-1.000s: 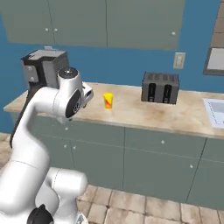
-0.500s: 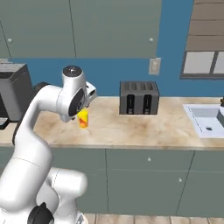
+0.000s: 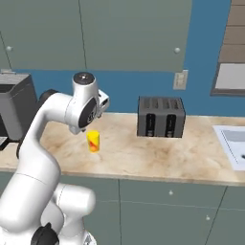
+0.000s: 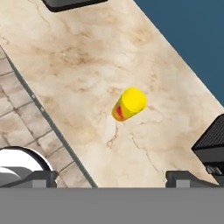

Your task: Place the pitcher and cup on the dining counter for serving.

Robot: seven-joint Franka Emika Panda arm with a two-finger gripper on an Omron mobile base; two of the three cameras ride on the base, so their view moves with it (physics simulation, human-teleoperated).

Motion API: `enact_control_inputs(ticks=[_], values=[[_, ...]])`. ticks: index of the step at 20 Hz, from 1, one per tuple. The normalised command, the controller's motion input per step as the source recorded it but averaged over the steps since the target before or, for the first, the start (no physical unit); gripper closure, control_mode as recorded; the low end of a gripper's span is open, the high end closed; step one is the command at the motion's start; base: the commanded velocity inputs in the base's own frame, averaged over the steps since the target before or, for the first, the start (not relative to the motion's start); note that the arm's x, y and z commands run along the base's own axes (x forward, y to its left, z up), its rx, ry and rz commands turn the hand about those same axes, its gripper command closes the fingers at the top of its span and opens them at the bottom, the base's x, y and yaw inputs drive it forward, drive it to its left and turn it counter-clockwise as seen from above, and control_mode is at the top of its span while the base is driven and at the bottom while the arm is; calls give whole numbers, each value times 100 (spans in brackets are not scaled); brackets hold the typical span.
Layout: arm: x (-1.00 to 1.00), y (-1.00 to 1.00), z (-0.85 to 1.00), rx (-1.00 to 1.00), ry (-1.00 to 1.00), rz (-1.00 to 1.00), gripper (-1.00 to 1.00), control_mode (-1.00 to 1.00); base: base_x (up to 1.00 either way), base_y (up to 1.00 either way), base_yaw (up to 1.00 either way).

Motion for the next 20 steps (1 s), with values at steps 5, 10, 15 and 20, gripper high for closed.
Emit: enact_control_inputs(ticks=[5,10,15,20], values=[[0,0,0,0,0,0,-100,100,37,-6,40],[0,0,0,0,0,0,-100,100,24,-3,14],[14,0,-1,0,2,-3,-100,-100,3,0,0],[43,8,-23,0,6,-24,-100,-100,0,0,0]])
